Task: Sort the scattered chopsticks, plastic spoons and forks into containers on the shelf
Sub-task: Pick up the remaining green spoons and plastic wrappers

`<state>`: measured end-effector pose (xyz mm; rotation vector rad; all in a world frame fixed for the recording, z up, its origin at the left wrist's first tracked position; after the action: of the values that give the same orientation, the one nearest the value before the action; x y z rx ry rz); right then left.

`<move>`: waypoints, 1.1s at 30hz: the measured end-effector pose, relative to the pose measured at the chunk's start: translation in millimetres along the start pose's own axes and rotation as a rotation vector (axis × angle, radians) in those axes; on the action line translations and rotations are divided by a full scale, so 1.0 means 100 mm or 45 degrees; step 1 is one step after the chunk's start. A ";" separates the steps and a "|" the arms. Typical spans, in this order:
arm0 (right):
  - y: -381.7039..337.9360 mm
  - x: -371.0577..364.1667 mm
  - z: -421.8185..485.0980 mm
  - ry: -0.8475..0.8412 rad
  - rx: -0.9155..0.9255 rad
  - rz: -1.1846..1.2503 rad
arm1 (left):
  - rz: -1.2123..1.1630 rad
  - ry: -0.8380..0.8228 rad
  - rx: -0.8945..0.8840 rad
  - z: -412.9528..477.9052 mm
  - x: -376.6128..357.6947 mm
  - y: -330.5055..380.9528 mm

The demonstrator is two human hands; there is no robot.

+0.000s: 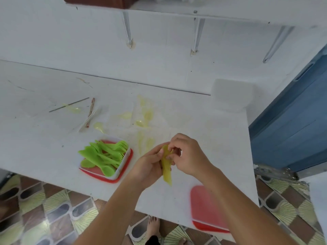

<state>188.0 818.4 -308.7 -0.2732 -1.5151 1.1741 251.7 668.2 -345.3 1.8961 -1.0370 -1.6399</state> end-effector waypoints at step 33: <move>-0.69 -0.56 -0.02 0.248 -1.007 0.852 | 0.062 0.164 -0.228 -0.33 0.60 0.65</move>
<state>236.8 746.4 -289.8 -1.4704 -1.7015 0.9307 267.8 576.9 -329.8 1.8172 -0.8485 -1.5084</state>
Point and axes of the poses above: each hand's wrist, its own z-axis towards the middle knuckle, its own x-axis out of the back of the hand, y = z × x, the point moved 2 cm from there along z, towards the middle knuckle, and after that the axes turned 7 degrees about -x, right-handed, at the moved point
